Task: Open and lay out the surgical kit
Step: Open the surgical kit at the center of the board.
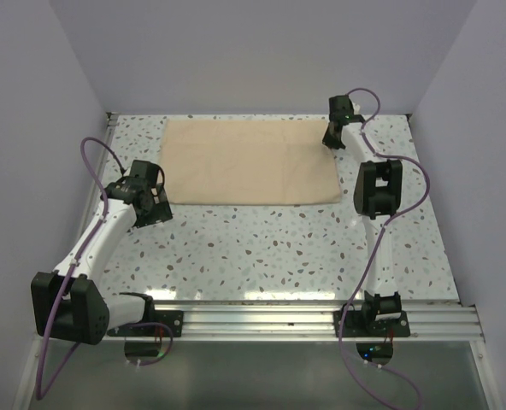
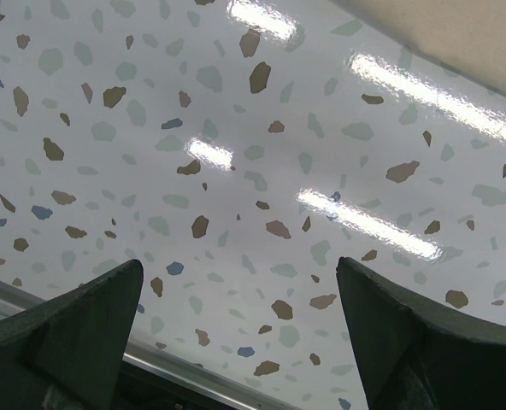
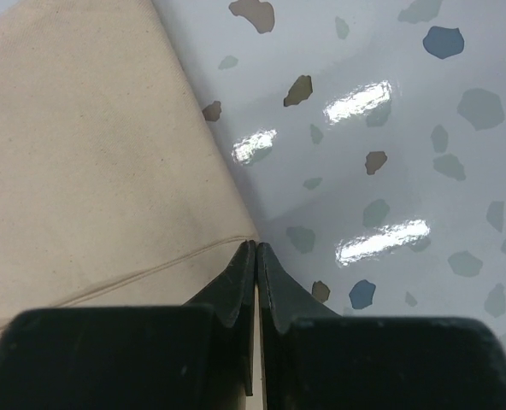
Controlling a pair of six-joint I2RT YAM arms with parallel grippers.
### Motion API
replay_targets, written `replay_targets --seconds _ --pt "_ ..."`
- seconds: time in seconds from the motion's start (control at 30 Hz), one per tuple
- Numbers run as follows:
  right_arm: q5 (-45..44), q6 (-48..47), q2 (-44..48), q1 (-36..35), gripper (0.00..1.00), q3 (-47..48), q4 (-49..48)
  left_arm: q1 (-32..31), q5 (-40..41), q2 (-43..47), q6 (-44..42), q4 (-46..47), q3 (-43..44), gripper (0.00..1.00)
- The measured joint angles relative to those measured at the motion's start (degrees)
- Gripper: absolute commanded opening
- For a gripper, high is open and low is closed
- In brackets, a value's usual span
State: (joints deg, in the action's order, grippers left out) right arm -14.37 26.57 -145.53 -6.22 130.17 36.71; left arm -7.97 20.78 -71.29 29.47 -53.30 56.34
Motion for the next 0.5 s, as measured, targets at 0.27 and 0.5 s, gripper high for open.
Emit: replay_targets --seconds 0.27,0.5 --pt "-0.8 -0.5 4.9 -2.1 0.00 -0.2 2.8 0.0 0.0 0.0 0.0 0.0 0.1 0.99" --pt "-0.9 -0.7 11.1 -4.1 0.00 -2.7 4.0 0.0 -0.7 0.0 0.0 -0.2 2.7 0.99"
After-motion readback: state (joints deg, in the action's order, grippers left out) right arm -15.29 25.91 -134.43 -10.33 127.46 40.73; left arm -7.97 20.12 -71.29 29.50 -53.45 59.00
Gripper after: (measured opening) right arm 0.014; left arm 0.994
